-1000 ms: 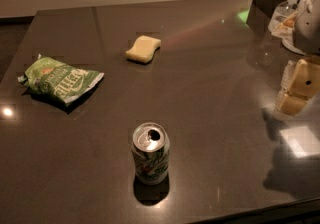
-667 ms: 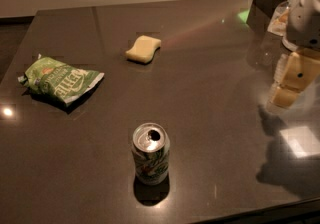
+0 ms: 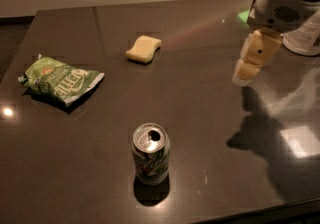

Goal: Pick sponge

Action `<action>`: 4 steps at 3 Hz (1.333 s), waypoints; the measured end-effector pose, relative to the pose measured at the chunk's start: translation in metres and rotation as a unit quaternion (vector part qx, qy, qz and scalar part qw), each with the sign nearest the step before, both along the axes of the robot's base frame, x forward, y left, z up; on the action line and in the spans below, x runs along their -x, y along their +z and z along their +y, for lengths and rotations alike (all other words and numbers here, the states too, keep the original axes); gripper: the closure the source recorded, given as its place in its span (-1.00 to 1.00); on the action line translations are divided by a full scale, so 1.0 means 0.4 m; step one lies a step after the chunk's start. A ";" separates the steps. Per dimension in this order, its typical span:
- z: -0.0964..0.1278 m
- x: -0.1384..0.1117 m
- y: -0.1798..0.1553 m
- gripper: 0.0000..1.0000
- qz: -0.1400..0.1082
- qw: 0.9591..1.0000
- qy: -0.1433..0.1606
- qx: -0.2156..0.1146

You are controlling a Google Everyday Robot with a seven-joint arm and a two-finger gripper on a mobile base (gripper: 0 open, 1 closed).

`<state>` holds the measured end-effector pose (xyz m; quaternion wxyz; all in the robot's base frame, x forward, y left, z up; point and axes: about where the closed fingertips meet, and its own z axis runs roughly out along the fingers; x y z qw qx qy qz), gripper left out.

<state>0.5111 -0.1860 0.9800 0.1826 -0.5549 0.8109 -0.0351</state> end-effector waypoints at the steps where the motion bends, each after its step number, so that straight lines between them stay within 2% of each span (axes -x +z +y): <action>1: 0.049 -0.083 -0.027 -1.00 -0.009 0.999 -0.021 -0.026; 2: 0.113 -0.161 -0.071 -1.00 -0.017 0.998 -0.038 -0.053; 4: 0.242 -0.263 -0.152 -1.00 -0.017 0.995 -0.041 -0.086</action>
Offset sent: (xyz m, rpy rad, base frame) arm 0.1064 0.0781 -0.0524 0.1821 -0.0546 -0.1207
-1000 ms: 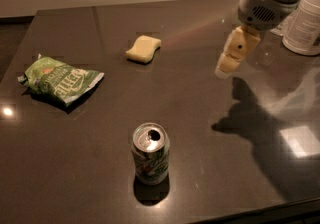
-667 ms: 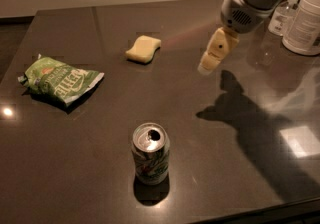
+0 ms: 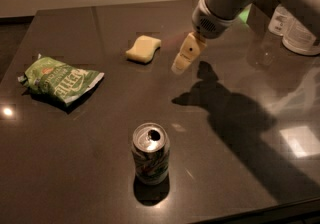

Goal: Pick sponge

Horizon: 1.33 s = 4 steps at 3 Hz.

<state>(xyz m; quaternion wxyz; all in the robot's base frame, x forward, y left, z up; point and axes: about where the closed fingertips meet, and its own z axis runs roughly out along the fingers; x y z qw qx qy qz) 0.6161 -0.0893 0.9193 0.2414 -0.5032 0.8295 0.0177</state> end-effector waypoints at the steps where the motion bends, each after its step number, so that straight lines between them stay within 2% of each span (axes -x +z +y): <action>1: 0.048 -0.037 -0.028 -1.00 0.004 1.000 0.001 -0.010; 2: 0.080 -0.071 -0.056 -1.00 0.005 1.000 -0.008 -0.019; 4: 0.178 -0.140 -0.128 -1.00 0.020 0.999 -0.018 -0.042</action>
Offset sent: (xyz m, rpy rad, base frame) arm 0.0517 0.0480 -0.0379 0.0770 0.0083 -0.0729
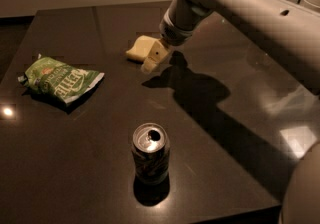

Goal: Pick sponge

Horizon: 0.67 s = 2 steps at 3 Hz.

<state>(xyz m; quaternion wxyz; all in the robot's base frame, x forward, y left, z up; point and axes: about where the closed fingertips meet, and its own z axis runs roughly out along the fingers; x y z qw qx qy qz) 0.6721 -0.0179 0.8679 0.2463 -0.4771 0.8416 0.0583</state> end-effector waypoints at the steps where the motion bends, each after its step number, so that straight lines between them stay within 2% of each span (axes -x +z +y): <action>1: 0.047 -0.037 -0.039 -1.00 0.007 1.000 -0.002 -0.005; 2: 0.082 -0.073 -0.066 -1.00 0.013 1.000 -0.001 -0.010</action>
Offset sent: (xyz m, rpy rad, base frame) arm 0.0522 0.0502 -0.0349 0.0420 0.0347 -0.0036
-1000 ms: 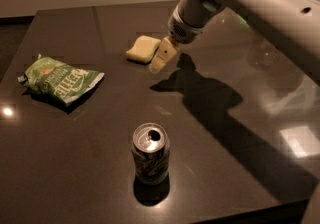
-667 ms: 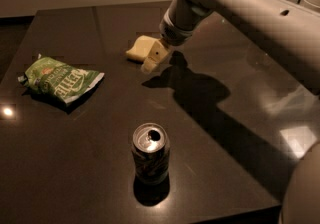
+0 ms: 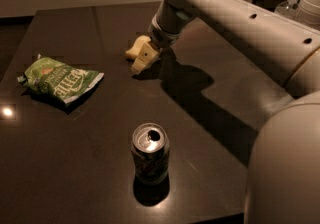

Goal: Pick sponge

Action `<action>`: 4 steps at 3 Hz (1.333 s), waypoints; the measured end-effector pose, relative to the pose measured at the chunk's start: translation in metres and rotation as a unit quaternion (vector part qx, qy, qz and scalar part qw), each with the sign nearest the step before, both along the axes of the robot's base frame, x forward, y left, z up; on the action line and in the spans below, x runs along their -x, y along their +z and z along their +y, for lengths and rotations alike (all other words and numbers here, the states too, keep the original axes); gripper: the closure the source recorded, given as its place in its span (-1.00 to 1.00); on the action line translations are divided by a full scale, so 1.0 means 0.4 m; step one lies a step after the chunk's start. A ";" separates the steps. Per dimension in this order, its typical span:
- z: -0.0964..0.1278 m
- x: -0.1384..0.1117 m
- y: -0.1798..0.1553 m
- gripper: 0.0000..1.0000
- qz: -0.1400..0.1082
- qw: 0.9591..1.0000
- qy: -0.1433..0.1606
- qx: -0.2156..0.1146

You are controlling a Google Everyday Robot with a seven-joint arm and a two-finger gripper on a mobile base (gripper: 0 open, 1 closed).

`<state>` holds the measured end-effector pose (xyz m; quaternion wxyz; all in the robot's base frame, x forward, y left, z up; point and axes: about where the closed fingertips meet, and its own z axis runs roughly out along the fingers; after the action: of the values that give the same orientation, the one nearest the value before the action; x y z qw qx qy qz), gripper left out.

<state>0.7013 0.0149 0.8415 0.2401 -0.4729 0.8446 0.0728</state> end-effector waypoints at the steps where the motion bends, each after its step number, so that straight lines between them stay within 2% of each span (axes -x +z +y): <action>1: 0.015 -0.032 -0.013 -0.76 0.007 1.000 -0.004 -0.010; 3: 0.011 -0.053 0.014 0.21 0.012 0.999 -0.004 -0.045; 4: 0.009 -0.028 0.061 0.67 0.008 0.998 0.011 -0.060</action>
Offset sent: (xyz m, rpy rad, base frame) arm 0.0305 0.0002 0.0068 0.1022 0.0218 -0.0289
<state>0.7126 0.0186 0.8659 0.2603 -0.4662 0.8356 0.1293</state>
